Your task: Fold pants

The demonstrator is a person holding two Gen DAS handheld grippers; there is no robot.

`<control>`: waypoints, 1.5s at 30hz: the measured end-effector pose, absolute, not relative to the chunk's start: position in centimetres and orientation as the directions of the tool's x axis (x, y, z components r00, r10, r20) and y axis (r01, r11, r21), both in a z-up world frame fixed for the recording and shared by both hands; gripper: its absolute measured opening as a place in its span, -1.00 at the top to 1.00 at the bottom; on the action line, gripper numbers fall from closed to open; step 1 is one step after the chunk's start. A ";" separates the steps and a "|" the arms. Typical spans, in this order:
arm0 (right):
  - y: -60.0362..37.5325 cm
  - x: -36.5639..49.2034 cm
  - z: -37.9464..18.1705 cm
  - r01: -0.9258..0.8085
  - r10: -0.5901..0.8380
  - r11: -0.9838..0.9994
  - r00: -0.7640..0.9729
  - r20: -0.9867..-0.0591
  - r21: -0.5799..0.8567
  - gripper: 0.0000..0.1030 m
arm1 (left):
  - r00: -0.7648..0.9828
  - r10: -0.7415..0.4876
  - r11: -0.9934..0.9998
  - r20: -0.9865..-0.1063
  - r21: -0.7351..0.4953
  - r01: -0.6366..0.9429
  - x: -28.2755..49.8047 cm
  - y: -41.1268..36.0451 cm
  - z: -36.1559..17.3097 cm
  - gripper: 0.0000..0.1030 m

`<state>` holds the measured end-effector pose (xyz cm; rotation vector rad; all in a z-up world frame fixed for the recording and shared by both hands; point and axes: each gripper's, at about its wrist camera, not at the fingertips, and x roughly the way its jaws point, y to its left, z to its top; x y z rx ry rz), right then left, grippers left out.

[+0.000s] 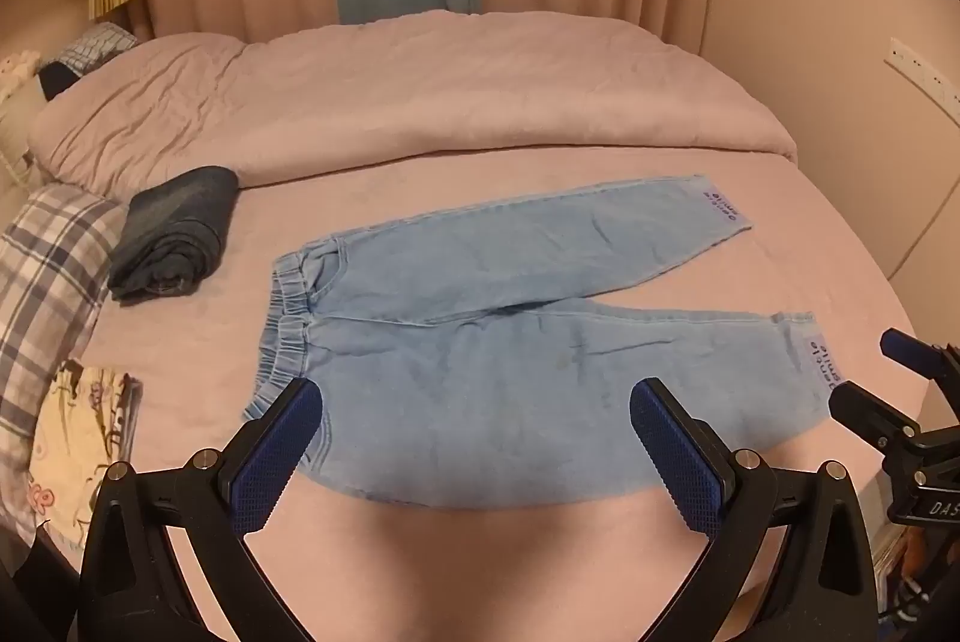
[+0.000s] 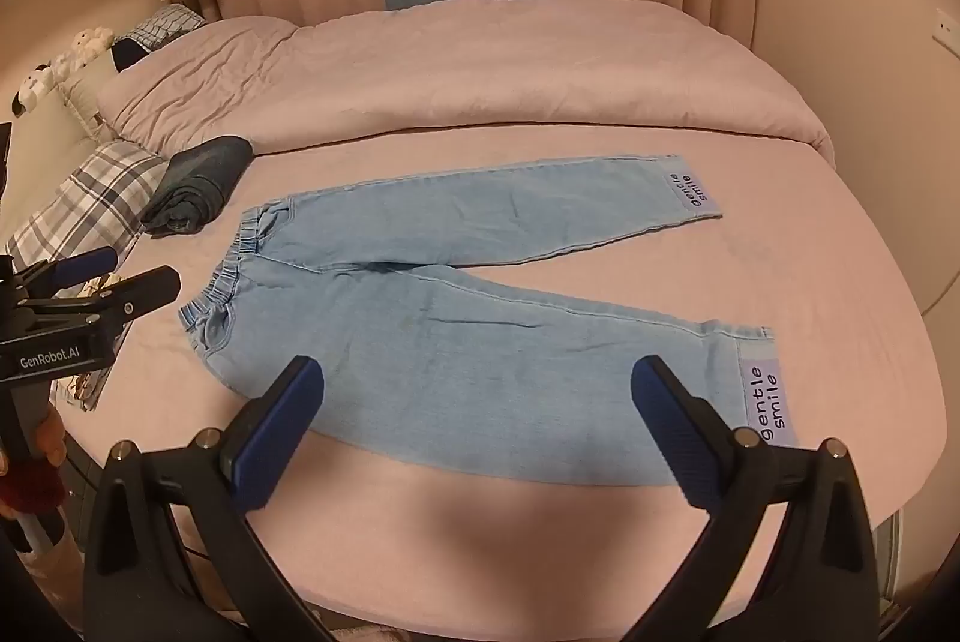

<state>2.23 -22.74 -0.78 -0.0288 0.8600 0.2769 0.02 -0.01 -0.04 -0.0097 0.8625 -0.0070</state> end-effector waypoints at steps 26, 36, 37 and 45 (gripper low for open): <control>-22.8 2.3 -0.7 -0.253 0.220 0.965 0.625 -0.749 0.073 -1.00 | 0.668 -0.018 1.000 -0.744 0.002 0.029 0.2 -1.0 0.0 -0.99; -22.8 2.4 -0.7 -0.251 0.218 0.965 0.624 -0.750 0.071 -1.00 | 0.668 -0.023 0.999 -0.744 -0.002 0.032 0.4 -1.1 -0.2 -0.99; -22.8 2.4 -0.7 -0.253 0.219 0.965 0.624 -0.750 0.072 -1.00 | 0.668 -0.023 1.000 -0.744 -0.002 0.031 0.4 -1.1 -0.2 -0.99; -22.9 2.5 -0.7 -0.253 0.220 0.965 0.623 -0.750 0.073 -1.00 | 0.671 -0.029 0.999 -0.741 -0.001 0.042 0.4 -1.3 -0.2 -0.99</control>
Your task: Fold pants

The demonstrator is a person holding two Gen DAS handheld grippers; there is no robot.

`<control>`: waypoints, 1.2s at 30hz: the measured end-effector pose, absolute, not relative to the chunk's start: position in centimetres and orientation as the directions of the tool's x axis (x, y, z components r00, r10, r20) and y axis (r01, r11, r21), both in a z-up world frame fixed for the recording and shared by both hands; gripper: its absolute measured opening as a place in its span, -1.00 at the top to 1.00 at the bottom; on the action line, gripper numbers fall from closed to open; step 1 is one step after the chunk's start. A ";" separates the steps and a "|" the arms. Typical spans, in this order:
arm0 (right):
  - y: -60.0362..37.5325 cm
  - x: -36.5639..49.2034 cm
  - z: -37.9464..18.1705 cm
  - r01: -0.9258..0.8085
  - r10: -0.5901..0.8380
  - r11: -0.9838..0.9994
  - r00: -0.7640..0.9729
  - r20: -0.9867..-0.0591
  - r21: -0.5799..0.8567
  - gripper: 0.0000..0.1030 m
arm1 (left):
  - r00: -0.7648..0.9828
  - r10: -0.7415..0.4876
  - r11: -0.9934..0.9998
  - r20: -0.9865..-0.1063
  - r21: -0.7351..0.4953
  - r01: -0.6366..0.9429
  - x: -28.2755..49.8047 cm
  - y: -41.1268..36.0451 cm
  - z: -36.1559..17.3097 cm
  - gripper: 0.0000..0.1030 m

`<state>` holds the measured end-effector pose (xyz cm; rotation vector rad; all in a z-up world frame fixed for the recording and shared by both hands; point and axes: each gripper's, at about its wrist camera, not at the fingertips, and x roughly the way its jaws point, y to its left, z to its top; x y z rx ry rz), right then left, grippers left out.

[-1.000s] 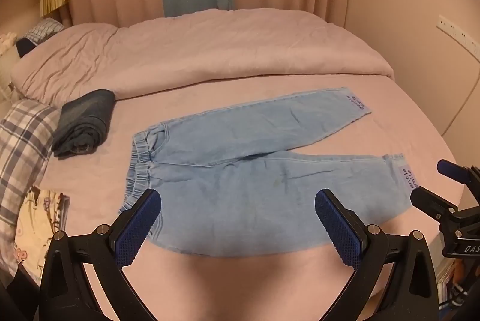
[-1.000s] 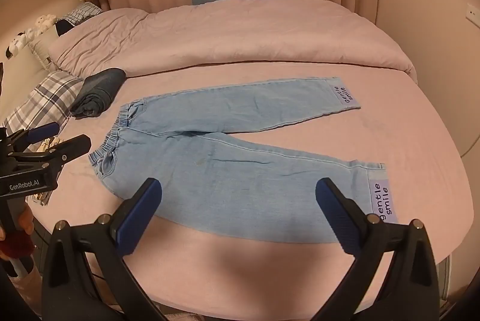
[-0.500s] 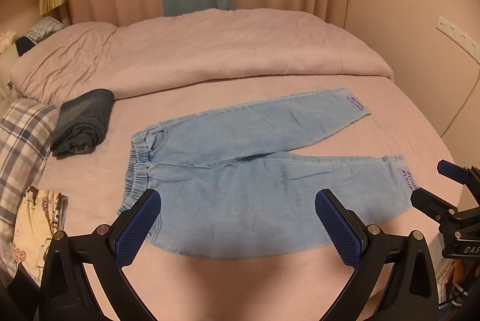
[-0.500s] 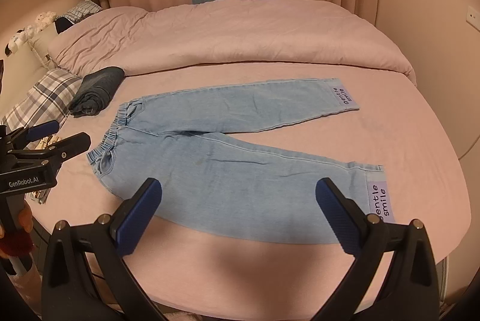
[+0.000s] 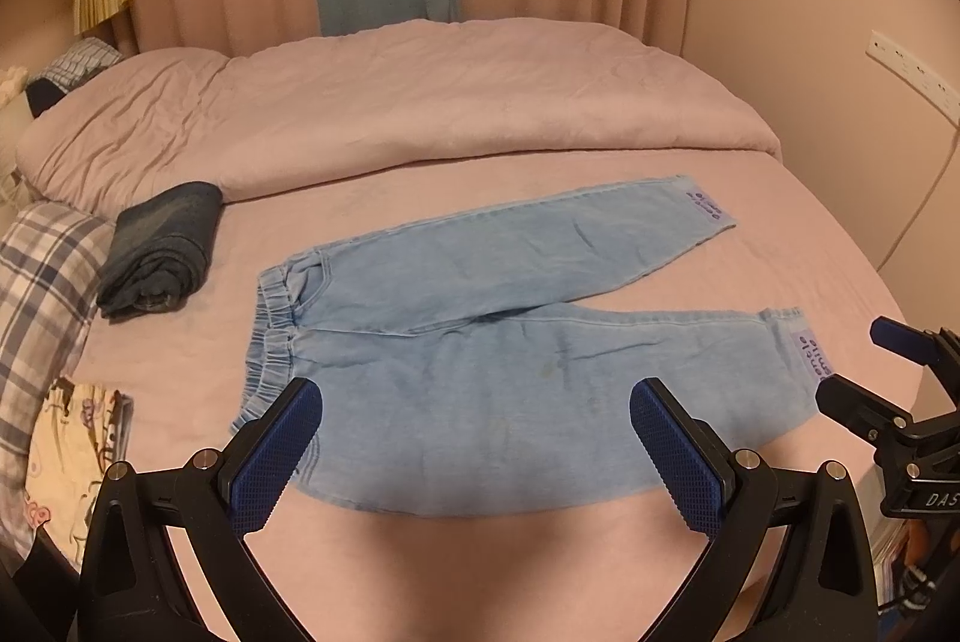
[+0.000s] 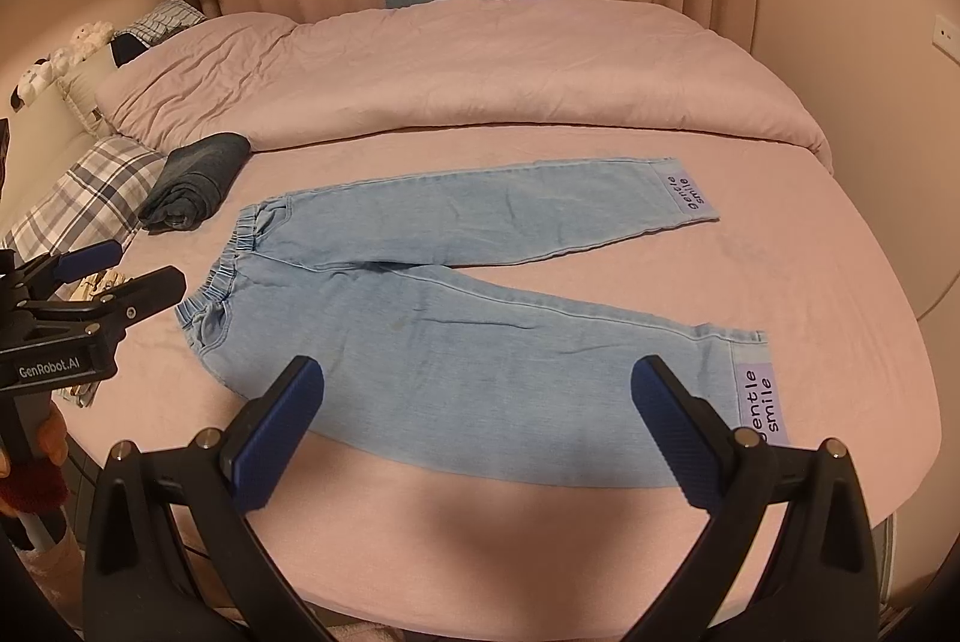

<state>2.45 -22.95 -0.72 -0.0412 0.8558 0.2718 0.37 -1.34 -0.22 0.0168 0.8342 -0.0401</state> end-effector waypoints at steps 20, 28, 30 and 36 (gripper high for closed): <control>-23.0 2.4 -0.7 -0.253 0.221 0.965 0.626 -0.748 0.072 -1.00 | 0.673 -0.043 0.998 -0.738 0.000 0.063 0.0 -1.6 0.0 -0.99; -23.0 2.4 -0.6 -0.253 0.220 0.965 0.625 -0.748 0.073 -1.00 | 0.672 -0.046 0.998 -0.739 -0.001 0.067 0.0 -1.7 0.0 -0.99; -23.0 2.3 -0.7 -0.254 0.220 0.965 0.626 -0.748 0.072 -1.00 | 0.672 -0.046 0.998 -0.739 -0.002 0.067 0.0 -1.7 0.0 -0.99; -23.0 2.3 -0.7 -0.255 0.221 0.964 0.626 -0.748 0.072 -1.00 | 0.671 -0.046 0.998 -0.740 -0.002 0.067 0.0 -1.7 0.0 -0.99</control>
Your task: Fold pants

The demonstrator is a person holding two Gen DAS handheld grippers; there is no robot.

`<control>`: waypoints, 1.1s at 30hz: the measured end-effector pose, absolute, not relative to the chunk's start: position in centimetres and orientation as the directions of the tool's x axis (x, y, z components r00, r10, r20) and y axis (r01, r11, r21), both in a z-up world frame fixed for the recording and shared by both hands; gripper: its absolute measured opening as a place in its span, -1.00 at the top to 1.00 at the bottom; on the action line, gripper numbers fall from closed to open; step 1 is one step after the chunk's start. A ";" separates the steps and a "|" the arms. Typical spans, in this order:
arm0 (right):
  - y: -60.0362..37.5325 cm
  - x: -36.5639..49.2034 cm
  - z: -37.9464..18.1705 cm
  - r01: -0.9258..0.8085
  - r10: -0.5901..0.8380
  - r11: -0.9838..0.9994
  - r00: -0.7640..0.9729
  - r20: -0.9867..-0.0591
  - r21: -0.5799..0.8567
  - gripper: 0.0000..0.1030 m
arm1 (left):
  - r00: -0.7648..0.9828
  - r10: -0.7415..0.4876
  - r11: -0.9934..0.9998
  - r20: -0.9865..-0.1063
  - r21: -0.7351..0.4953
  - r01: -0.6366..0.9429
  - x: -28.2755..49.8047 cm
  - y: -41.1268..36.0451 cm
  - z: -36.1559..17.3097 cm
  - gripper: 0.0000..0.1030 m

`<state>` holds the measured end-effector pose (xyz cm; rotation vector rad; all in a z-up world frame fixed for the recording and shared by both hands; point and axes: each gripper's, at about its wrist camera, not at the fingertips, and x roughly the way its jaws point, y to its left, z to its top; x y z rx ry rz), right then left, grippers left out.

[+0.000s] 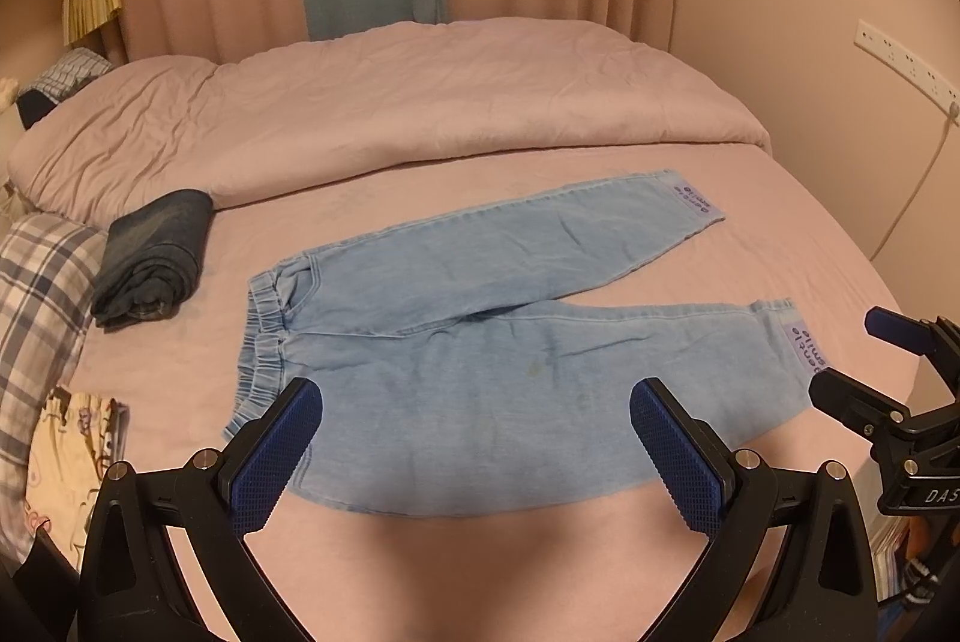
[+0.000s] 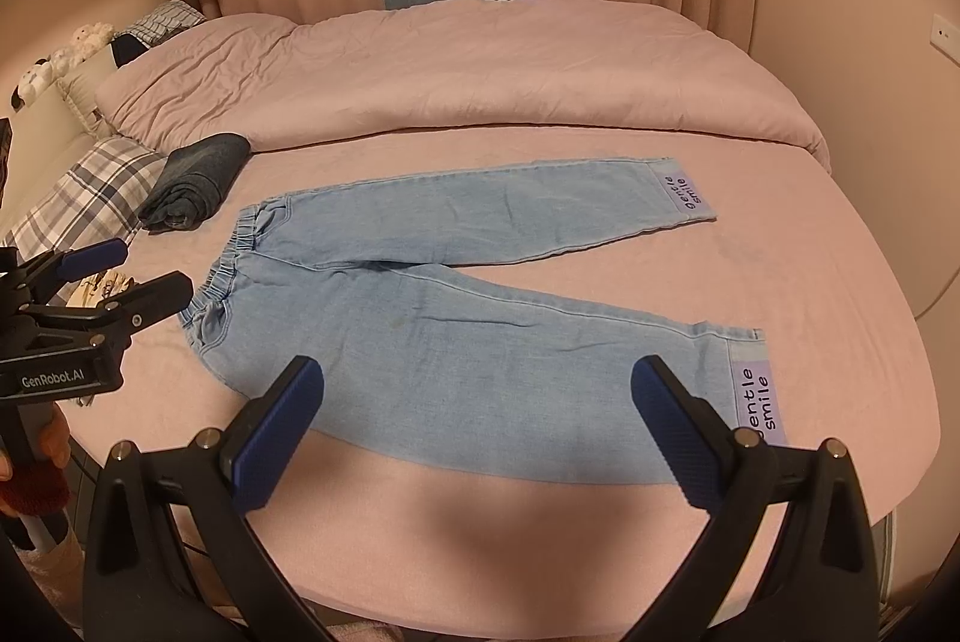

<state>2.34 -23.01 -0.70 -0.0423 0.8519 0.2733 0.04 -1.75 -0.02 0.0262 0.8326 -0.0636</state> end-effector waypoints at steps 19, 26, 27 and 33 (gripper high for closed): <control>-23.1 2.3 -0.7 -0.253 0.221 0.965 0.622 -0.751 0.075 -1.00 | 0.669 -0.047 0.998 -0.742 0.000 0.070 -0.1 -2.0 -0.1 -0.99; -23.2 2.6 -1.3 -0.246 0.218 0.966 0.616 -0.757 0.078 -1.00 | 0.652 -0.136 0.990 -0.746 -0.075 0.121 0.4 -1.7 -1.1 -0.99; -23.3 2.7 -1.5 -0.245 0.219 0.966 0.611 -0.761 0.081 -1.00 | 0.647 -0.156 0.987 -0.746 -0.092 0.131 0.6 -1.5 -1.3 -0.99; -23.2 4.0 -3.4 -0.314 0.311 0.937 0.552 -0.774 0.152 -1.00 | 0.628 -0.136 0.990 -0.766 -0.088 0.107 2.4 0.9 -3.9 -0.99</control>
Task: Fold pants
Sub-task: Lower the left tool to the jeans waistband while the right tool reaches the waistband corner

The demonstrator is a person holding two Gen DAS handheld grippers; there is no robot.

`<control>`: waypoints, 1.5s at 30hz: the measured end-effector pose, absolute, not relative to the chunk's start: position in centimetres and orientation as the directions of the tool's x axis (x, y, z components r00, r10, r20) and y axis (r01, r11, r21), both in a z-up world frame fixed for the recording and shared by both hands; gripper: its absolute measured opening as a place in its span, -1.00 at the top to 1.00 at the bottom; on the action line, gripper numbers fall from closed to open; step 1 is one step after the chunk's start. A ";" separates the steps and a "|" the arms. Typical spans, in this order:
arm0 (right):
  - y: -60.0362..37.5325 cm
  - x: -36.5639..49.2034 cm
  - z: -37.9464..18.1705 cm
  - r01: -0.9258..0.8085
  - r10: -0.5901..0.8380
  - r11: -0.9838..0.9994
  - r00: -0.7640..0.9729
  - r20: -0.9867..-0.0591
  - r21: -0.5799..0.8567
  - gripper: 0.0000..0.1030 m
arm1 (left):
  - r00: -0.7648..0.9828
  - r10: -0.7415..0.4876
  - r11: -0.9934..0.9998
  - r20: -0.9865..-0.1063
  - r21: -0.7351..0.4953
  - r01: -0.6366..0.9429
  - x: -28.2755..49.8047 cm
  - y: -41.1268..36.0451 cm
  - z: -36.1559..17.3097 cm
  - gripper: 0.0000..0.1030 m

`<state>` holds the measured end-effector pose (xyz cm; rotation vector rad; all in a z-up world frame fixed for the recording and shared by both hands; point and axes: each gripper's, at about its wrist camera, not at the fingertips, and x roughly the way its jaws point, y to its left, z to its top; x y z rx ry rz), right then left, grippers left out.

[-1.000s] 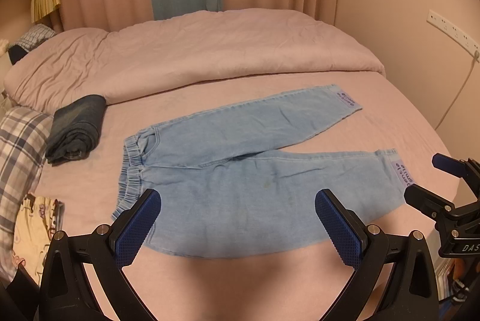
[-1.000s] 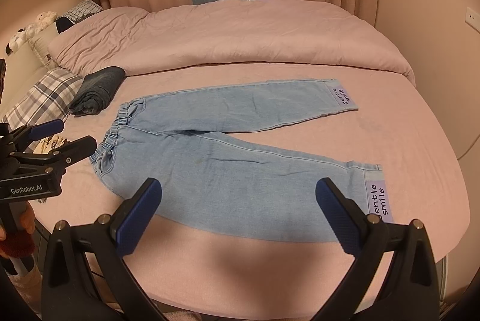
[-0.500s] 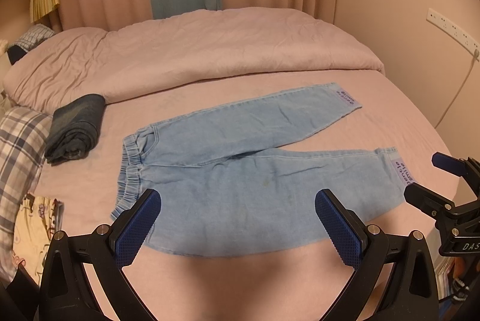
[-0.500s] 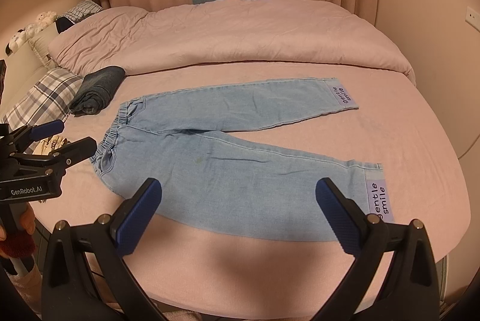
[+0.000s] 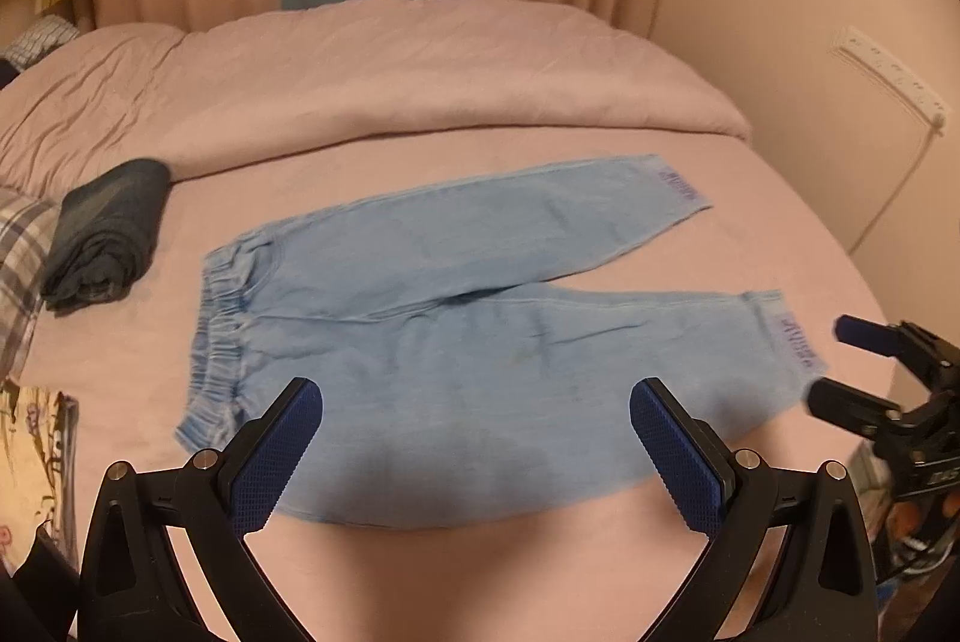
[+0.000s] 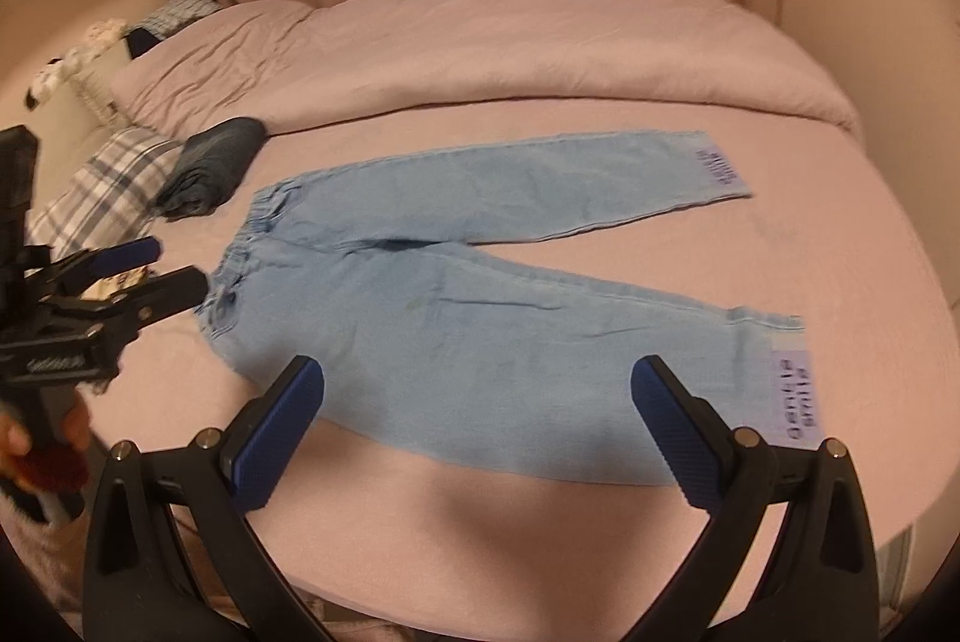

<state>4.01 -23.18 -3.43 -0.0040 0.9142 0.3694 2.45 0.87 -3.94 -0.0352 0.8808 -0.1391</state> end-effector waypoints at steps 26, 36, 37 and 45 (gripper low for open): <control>-10.3 27.7 -14.8 -0.555 0.351 0.826 0.370 -0.860 0.098 -0.90 | 0.445 -0.046 0.992 -0.894 -0.094 -0.085 23.2 22.4 -14.1 -0.98; -3.8 37.1 -17.6 -0.686 0.318 0.727 0.297 -0.900 0.030 -0.66 | 0.352 -0.176 0.984 -0.919 -0.178 0.029 26.0 22.1 -17.4 -0.94; -3.5 37.6 -18.0 -0.701 0.312 0.713 0.290 -0.905 0.022 -0.66 | 0.344 -0.170 0.985 -0.923 -0.166 0.041 26.1 21.8 -17.6 -0.88; -2.2 40.6 -20.3 -0.765 0.233 0.643 0.152 -0.961 0.035 -0.65 | 0.328 -0.133 0.990 -0.935 -0.111 0.084 26.2 21.3 -18.2 -0.46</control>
